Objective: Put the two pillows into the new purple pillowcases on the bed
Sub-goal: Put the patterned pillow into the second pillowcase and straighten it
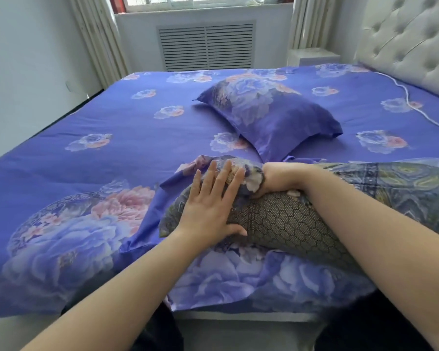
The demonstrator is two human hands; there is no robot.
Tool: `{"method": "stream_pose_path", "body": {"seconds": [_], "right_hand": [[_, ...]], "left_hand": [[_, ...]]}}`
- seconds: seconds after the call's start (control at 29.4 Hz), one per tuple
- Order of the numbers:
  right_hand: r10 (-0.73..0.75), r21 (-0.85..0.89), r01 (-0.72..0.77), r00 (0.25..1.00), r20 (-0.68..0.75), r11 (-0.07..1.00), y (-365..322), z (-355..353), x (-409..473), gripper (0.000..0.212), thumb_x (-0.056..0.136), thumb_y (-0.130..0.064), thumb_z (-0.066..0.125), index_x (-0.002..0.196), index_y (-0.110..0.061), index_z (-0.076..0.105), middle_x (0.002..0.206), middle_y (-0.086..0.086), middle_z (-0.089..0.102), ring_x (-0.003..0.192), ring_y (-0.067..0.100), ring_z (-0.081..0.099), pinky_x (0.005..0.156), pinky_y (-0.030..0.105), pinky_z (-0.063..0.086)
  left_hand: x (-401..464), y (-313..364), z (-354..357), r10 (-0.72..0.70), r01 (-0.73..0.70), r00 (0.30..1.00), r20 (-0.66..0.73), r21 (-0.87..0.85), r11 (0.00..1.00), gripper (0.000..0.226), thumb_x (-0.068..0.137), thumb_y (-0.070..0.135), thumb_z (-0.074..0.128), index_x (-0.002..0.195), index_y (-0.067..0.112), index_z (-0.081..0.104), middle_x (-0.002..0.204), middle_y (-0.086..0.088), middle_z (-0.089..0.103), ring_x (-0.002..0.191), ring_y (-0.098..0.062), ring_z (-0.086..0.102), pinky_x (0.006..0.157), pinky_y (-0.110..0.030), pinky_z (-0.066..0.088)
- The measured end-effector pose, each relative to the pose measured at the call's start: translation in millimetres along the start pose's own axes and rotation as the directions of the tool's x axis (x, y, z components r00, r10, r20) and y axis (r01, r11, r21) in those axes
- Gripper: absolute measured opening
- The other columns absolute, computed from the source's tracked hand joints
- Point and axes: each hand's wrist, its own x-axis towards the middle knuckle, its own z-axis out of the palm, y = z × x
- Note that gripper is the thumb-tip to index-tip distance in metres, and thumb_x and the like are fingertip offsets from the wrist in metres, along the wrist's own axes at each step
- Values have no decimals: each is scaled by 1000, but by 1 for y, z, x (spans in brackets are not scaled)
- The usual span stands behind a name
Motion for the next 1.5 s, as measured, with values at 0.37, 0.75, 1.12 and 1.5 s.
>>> {"method": "stream_pose_path", "body": {"seconds": [0.37,0.75,1.12,1.5], "right_hand": [[115,-78,-112,993,37,991,26,14,13,41,73,-42,68,103,-15,64,101,3,67,88,20,61,79,30,49],[129,-500,-130,991,-36,856,34,15,31,126,62,-70,65,151,-15,-5,159,8,-11,145,32,-13,115,55,-4],[105,-286,7,922,374,958,30,14,69,108,51,-66,77,140,-17,39,140,3,47,123,20,49,106,37,38],[-244,-483,185,968,-61,856,6,-50,-23,47,67,-60,69,94,-31,43,83,-7,53,76,19,49,63,28,35]], "left_hand": [[141,-11,40,159,121,661,734,-313,942,137,55,58,82,151,21,-9,160,-1,5,145,-18,14,118,-34,15],[107,0,56,23,111,882,470,-255,961,72,56,76,68,106,25,62,103,-2,68,98,-24,62,74,-29,45],[61,5,51,7,63,970,244,-281,958,68,61,79,59,91,19,59,94,-3,62,95,-25,57,77,-35,45],[60,14,8,-120,-51,936,-332,-465,884,37,77,49,59,61,19,44,63,1,49,60,-23,55,49,-28,32]]}}
